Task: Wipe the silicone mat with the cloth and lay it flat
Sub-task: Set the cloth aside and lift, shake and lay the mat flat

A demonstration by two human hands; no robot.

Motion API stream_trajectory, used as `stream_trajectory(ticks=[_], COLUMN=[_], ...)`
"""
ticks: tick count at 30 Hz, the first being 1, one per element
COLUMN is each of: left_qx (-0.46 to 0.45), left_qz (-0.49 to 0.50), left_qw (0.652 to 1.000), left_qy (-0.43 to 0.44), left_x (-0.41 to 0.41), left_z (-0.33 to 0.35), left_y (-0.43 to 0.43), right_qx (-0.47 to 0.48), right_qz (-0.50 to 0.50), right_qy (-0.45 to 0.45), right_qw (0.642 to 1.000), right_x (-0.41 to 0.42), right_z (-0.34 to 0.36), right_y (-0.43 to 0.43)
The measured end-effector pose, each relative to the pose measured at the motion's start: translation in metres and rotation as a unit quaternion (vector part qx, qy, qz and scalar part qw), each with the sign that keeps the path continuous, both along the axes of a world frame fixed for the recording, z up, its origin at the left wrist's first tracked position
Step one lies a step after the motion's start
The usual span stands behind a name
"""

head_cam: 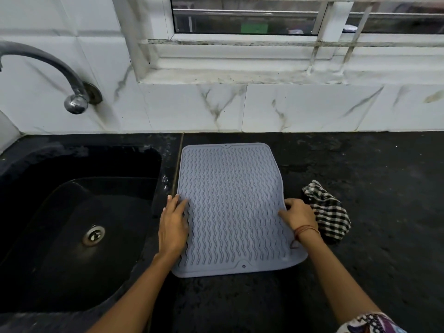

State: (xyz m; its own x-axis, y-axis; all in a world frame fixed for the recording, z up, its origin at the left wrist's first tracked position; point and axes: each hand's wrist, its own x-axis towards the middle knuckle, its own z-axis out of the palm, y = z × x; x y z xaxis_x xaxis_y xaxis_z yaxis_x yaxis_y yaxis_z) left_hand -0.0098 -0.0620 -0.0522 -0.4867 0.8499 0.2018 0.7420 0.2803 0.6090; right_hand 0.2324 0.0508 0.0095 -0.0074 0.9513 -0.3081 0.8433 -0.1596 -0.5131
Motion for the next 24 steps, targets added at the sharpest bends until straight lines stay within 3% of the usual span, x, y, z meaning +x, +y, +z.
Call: stream_trajectory(ticks=[6, 9, 12, 14, 17, 24], left_qx=[0.095, 0.101, 0.085, 0.064, 0.004, -0.025], left_qz=[-0.008, 0.015, 0.025, 0.014, -0.007, -0.071], left_qw=[0.992, 0.967, 0.918, 0.903, 0.916, 0.962], left_qy=[-0.086, -0.232, -0.386, -0.424, -0.401, -0.263], left_x=[0.008, 0.009, 0.006, 0.003, -0.002, -0.004], left_z=[0.022, 0.038, 0.047, 0.048, 0.045, 0.040], left_y=[0.017, 0.033, 0.045, 0.050, 0.049, 0.029], right_qx=[0.071, 0.103, 0.116, 0.122, 0.110, 0.110], right_qz=[0.081, 0.124, 0.157, 0.182, 0.167, -0.061], right_qy=[0.016, 0.000, -0.004, 0.008, 0.025, 0.097], right_qw=[0.994, 0.987, 0.981, 0.976, 0.979, 0.987], right_x=[-0.041, -0.073, -0.104, -0.120, -0.126, -0.044], right_z=[0.039, 0.053, 0.057, 0.055, 0.051, 0.031], right_y=[-0.020, -0.038, -0.054, -0.063, -0.063, 0.000])
